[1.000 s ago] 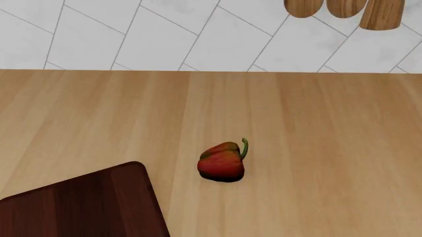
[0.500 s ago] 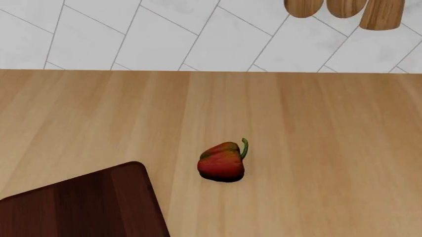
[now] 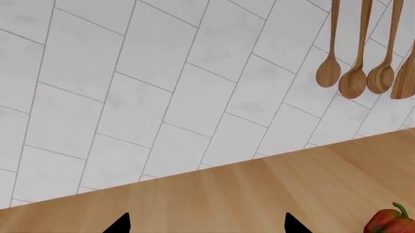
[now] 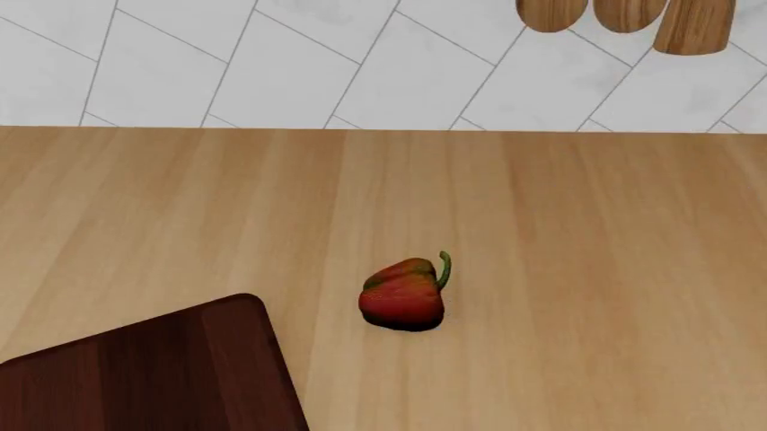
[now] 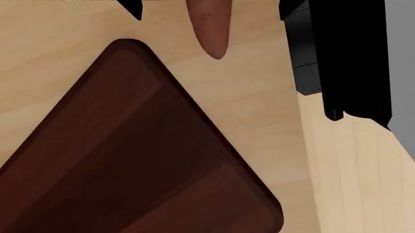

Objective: Clear the non-vegetable object off the cutting board and place the vegetables onto it.

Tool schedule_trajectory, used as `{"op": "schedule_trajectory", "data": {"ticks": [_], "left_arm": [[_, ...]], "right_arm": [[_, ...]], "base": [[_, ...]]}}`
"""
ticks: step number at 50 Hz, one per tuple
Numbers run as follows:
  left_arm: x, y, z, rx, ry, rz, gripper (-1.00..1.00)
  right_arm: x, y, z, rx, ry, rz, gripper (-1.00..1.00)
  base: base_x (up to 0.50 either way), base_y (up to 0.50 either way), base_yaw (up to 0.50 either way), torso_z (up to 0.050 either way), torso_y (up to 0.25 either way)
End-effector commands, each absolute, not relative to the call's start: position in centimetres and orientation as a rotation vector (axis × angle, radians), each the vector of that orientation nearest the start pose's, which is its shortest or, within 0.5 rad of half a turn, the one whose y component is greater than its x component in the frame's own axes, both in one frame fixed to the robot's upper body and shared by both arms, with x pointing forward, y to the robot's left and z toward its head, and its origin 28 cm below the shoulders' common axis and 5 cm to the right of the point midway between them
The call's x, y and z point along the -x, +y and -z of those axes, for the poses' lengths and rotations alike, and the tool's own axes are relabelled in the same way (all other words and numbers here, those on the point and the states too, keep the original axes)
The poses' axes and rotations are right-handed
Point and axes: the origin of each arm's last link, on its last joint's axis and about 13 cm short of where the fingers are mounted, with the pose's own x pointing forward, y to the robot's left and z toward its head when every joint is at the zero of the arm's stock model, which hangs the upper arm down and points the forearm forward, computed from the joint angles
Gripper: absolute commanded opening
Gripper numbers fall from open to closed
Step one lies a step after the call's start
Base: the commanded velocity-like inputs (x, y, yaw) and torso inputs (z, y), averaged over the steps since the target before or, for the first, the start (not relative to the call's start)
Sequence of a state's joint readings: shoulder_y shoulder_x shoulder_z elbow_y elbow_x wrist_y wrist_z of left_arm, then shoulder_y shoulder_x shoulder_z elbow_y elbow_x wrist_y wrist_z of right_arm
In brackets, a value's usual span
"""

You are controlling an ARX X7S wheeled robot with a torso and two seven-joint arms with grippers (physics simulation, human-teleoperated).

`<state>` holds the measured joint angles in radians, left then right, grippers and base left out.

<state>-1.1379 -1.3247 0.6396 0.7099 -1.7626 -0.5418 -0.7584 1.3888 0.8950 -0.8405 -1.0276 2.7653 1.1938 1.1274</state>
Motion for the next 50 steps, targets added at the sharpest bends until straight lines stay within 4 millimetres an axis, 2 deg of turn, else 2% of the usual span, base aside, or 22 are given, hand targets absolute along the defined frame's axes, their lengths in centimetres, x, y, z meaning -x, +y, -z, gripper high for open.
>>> {"op": "schedule_trajectory", "data": {"ticks": [1, 36, 37, 45, 50], "left_arm": [[-17.5, 28.0, -30.0, -0.103, -0.028, 0.208, 1.0], [-17.7, 27.9, -29.3, -0.091, -0.025, 0.218, 1.0], [-17.6, 27.9, -29.3, -0.091, -0.025, 0.217, 1.0], [-17.6, 28.0, -29.2, -0.087, -0.026, 0.216, 1.0], [-17.6, 28.0, -29.1, -0.084, -0.027, 0.214, 1.0]], "right_arm": [[-8.4, -13.2, -25.5, 0.7, 0.641, -1.136, 1.0], [-8.1, -14.1, -22.5, 0.629, 0.759, -1.117, 1.0], [-8.1, -14.1, -22.5, 0.628, 0.756, -1.118, -1.0], [-8.3, -14.0, -23.9, 0.653, 0.702, -1.114, -1.0], [-8.4, -13.6, -26.0, 0.707, 0.616, -1.095, -1.0]], "base": [[0.0, 0.0, 0.0, 0.0, 0.0], [0.0, 0.0, 0.0, 0.0, 0.0], [0.0, 0.0, 0.0, 0.0, 0.0], [0.0, 0.0, 0.0, -0.003, 0.0], [0.0, 0.0, 0.0, 0.0, 0.0]]}}
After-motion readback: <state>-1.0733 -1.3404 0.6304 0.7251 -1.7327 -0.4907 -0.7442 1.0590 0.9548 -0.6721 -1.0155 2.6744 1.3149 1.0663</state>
